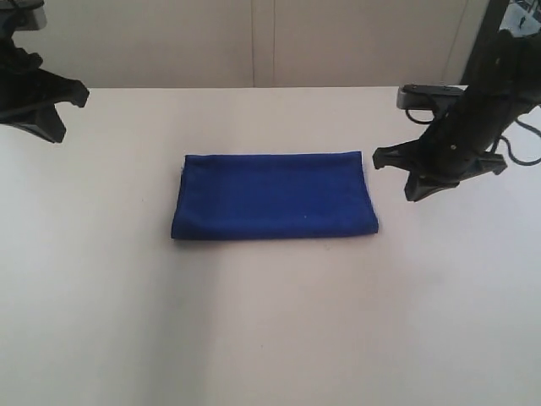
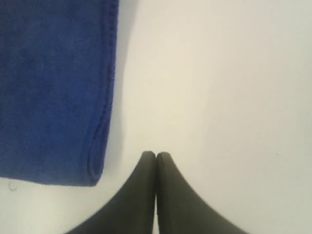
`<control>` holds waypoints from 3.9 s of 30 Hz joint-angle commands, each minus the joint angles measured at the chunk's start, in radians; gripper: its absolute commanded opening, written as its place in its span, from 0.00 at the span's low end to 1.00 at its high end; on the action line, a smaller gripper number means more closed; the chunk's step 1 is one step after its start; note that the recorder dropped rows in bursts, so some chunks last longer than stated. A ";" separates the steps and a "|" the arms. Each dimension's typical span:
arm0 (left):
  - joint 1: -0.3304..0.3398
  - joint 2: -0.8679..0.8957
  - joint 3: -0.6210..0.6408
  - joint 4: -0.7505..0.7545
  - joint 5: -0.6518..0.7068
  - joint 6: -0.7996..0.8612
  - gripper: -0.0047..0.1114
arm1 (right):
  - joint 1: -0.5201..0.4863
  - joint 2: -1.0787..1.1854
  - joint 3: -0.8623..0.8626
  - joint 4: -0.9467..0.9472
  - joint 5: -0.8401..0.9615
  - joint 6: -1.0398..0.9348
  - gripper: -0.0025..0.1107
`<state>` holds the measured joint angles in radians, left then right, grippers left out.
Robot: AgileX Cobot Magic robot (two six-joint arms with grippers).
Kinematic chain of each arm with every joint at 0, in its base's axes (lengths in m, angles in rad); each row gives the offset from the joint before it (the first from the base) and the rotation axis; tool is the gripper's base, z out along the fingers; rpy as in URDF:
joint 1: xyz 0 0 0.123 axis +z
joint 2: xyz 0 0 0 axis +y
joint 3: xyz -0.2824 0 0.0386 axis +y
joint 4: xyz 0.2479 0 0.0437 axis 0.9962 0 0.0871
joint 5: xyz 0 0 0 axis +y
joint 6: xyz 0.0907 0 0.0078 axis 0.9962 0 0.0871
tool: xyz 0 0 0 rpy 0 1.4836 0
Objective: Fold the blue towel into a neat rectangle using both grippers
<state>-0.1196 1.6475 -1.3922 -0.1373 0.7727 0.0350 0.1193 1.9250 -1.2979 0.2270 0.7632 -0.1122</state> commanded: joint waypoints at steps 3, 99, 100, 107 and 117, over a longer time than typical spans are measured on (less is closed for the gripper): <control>0.007 -0.057 0.129 -0.098 0.042 0.024 0.04 | -0.031 -0.130 0.037 -0.010 0.075 0.000 0.02; 0.007 -0.915 0.776 -0.192 -0.360 0.201 0.04 | 0.020 -1.925 0.822 -0.113 -0.472 -0.006 0.02; 0.007 -0.915 0.776 -0.192 -0.360 0.201 0.04 | 0.020 -1.925 0.822 -0.122 -0.472 -0.006 0.02; 0.007 -0.915 0.776 -0.192 -0.360 0.201 0.04 | 0.020 -1.925 0.822 -0.212 -0.402 0.048 0.02; 0.007 -0.915 0.776 -0.192 -0.360 0.201 0.04 | 0.020 -1.925 0.936 -0.227 -0.405 0.101 0.02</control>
<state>-0.1157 0.7408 -0.6222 -0.3180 0.4076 0.2299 0.1386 0.0041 -0.3981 0.0110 0.3642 -0.0255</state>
